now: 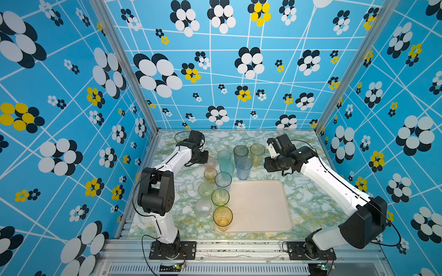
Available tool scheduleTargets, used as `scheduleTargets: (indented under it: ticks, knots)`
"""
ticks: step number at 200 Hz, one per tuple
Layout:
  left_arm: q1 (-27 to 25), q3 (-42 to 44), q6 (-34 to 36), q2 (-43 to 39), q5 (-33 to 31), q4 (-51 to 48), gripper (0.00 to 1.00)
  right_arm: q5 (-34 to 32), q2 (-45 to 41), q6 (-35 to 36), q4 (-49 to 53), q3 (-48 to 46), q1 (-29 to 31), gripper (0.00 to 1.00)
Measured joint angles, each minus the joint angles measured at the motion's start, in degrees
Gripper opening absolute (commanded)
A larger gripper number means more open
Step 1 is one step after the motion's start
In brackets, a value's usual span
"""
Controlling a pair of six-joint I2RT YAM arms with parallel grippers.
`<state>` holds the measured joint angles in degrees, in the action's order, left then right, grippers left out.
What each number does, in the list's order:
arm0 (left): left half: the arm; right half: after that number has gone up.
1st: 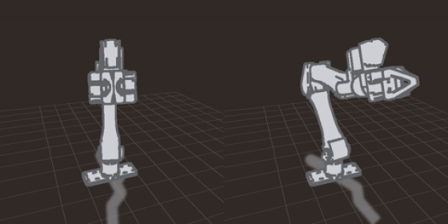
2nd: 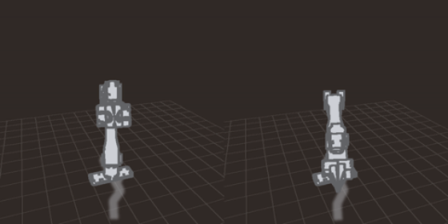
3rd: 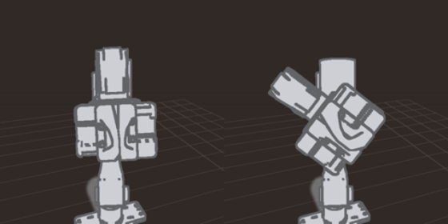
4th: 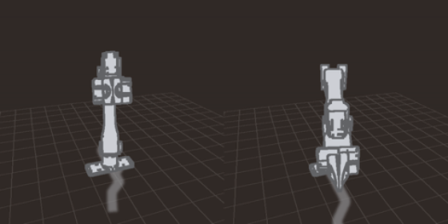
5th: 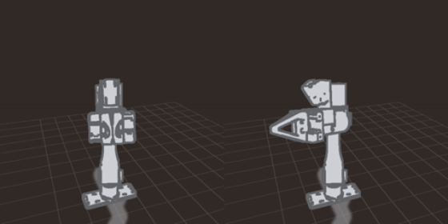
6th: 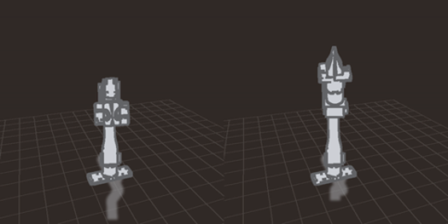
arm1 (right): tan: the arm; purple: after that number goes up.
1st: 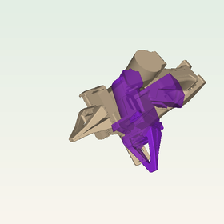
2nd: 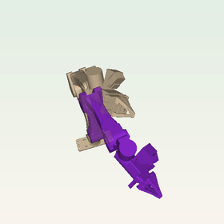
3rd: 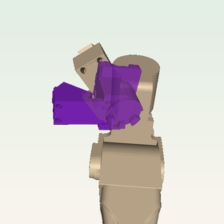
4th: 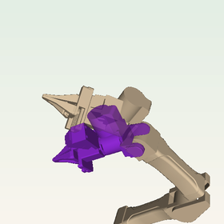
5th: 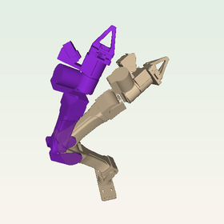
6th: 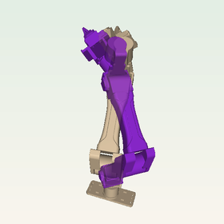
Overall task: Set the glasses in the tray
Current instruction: 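Lower the left gripper onto the pink cup rim and close it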
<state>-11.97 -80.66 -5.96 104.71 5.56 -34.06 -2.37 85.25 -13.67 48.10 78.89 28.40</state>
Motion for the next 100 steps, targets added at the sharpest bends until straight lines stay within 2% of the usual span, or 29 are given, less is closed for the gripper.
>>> scheduleTargets:
  ticks: [66,100]
  knots:
    - [0.0,-0.52,0.22,3.13,0.0,-0.2,0.22,0.0,0.0,0.61,-0.02,0.0,0.0,0.4]
    - [0.0,-0.96,0.68,3.21,0.0,-0.15,0.18,0.0,0.0,0.74,-0.42,0.0,0.0,0.4]
